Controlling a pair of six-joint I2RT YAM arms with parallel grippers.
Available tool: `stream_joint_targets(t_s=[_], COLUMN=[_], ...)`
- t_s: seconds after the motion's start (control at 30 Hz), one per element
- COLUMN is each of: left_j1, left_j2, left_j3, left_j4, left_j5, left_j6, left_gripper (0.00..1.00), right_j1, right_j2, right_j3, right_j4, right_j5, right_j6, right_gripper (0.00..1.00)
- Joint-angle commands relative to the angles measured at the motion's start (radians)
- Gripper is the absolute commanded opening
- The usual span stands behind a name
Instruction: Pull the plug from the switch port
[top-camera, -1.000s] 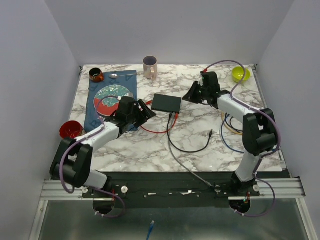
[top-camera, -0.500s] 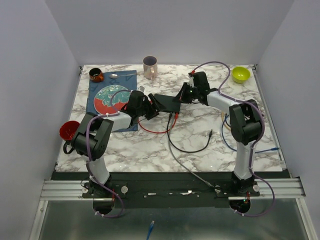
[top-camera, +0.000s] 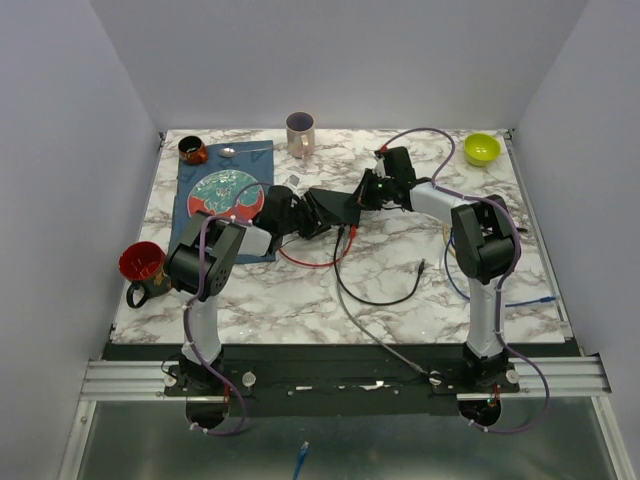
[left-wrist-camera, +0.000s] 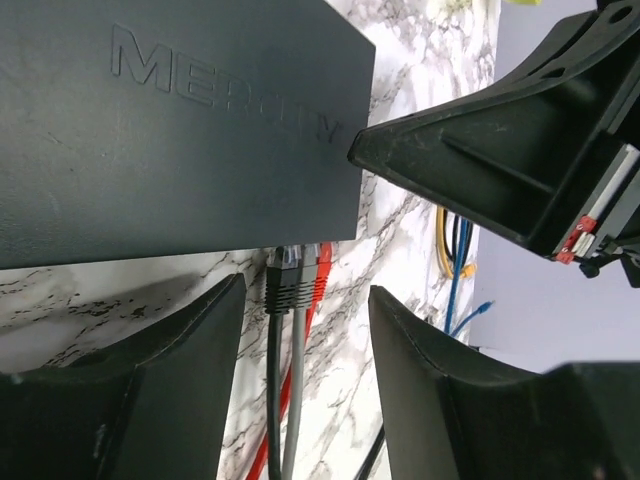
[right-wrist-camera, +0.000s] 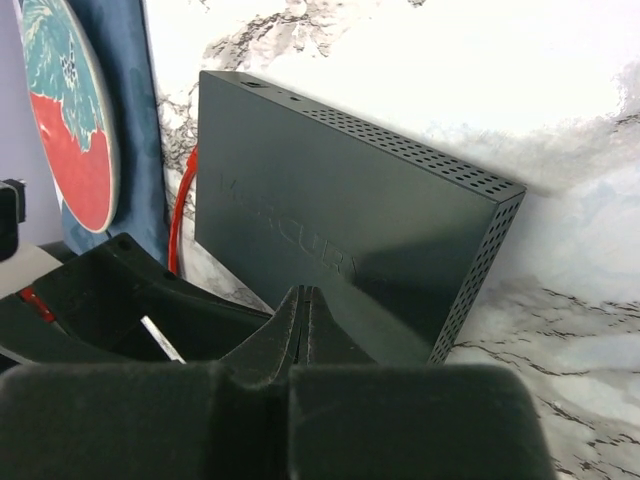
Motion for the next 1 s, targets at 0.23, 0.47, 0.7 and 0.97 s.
stream_joint_targets(t_s=[0.23,0.47,0.7,0.97], left_j1=[-0.022,-0.039,-0.044,-0.044], left_j2=[0.058,0.088,0.097,0.115], left_j3=[0.000,-0.007,-0.009,0.016], left_j4=[0.075,0.072,0.115,0.112], left_j5=[0.032,-0.022,-0.068,-0.085], left_j6=[-0.007,-0.077,-0.143,-0.177], left_gripper=[0.60,0.54,0.50,0.42], right_j1=[0.004,0.005,0.004,0.004], right_j2=[0.026,0.009,0.008,0.008], right_j3=[0.009,-0.018,-0.038,-0.049], right_j4=[-0.019,-0.049,-0.052,-0.051], right_j5=[-0.006,0.047,0.050,0.053], right_j6=[0.019,0.017,0.020,0.019], right_gripper=[0.01,0.00,0.00,0.00])
